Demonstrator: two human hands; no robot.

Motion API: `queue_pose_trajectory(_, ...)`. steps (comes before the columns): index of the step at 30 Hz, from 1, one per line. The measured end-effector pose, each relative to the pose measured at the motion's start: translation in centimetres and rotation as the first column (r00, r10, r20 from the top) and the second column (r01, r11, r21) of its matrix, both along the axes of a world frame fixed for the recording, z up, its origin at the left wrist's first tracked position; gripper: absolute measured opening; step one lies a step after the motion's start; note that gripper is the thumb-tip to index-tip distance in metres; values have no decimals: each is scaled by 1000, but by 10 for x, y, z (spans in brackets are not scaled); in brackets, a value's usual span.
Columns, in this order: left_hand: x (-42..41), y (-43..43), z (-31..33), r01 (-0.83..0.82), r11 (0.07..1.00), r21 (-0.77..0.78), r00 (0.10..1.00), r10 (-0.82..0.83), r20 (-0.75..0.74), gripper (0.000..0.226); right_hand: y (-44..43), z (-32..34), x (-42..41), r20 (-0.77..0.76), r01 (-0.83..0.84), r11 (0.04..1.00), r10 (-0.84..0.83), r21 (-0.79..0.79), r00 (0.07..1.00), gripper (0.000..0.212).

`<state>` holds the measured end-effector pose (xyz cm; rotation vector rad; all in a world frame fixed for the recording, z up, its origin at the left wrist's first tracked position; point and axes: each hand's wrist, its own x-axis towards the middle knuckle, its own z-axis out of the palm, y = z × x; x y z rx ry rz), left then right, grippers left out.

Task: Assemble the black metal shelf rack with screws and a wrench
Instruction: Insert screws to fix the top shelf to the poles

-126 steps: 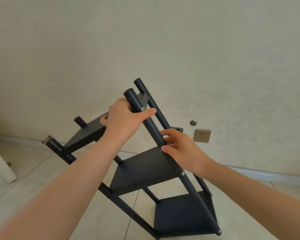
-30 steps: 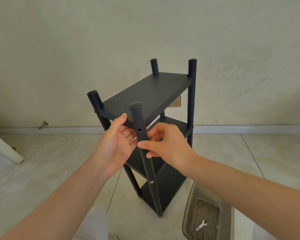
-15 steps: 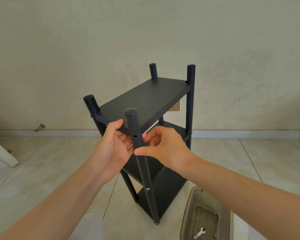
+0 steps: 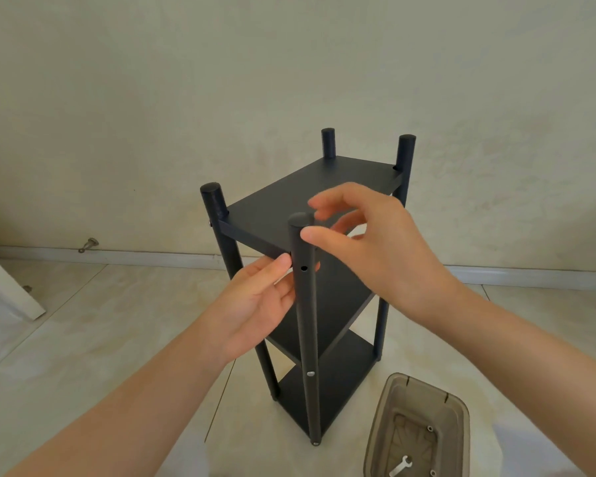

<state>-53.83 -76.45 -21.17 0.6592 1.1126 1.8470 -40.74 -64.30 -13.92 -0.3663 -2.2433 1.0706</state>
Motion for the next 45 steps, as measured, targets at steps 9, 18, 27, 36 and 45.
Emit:
queue_pose_trajectory(9, 8, 3, 1, -50, 998, -43, 999, 50, -3, 27, 2, 0, -2, 63, -149, 988, 146, 49, 987, 25)
queue_pose_trajectory(18, 10, 5, -1, -58, 998, -37, 998, 58, 21, 26, 3, -4, -1, 52, -201, 979, 199, 39, 979, 20)
queue_pose_trajectory(27, 7, 6, -4, -6, 1000, -20, 997, 8, 79, 20, 9, -4, 2, -27, -207, 975, 205, -82, 978, 17)
queue_pose_trajectory(36, 26, 15, 0, 28, 996, -81, 990, -17, 137, 17, 42, -27, 33, -118, 44, 888, -110, -457, 987, 10)
queue_pose_trajectory(45, 37, 21, 6, 22, 996, -92, 990, -8, 142, 33, 89, -177, 47, 692, 406, 720, 141, -563, 708, 19)
